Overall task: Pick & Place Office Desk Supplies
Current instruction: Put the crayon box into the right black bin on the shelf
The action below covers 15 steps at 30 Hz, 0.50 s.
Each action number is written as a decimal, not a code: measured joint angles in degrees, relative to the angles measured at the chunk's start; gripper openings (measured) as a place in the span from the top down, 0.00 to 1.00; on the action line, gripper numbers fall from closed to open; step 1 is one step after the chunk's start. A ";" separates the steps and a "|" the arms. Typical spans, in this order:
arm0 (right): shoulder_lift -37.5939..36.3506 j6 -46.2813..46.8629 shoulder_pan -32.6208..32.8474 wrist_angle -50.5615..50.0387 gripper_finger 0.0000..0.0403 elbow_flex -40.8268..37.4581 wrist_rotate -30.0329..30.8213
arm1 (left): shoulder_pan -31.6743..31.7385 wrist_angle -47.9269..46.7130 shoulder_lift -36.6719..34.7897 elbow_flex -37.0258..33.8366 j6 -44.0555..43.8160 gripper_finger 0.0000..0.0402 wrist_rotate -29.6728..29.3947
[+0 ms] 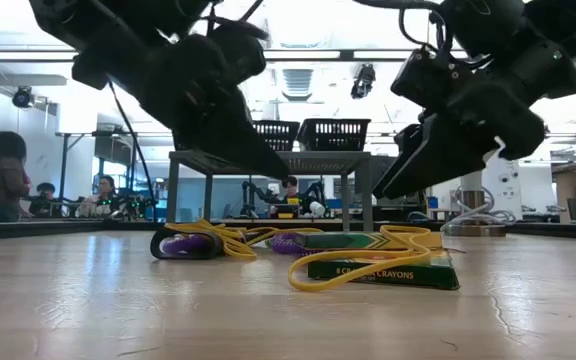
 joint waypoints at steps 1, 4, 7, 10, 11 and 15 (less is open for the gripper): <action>-0.06 -0.28 0.00 -0.16 0.44 -0.03 -1.05 | -0.32 0.40 0.00 0.00 0.37 0.99 0.71; 0.24 -1.26 0.04 1.25 0.44 -0.03 -3.17 | -1.37 1.39 0.00 0.01 1.20 0.99 1.63; 0.52 -2.33 0.04 1.69 0.44 -0.03 -4.24 | -2.19 3.53 0.09 0.03 3.18 0.99 4.24; 0.59 -4.09 0.04 1.42 0.44 -0.05 -6.87 | -2.47 5.61 1.19 0.04 3.51 0.99 6.48; 0.60 -4.88 0.04 1.75 0.44 -0.04 -8.40 | -2.45 6.23 1.79 0.04 3.51 0.99 7.37; 0.81 -7.93 0.31 1.79 0.43 -0.03 -12.45 | -2.40 8.63 4.94 0.21 3.11 0.99 10.41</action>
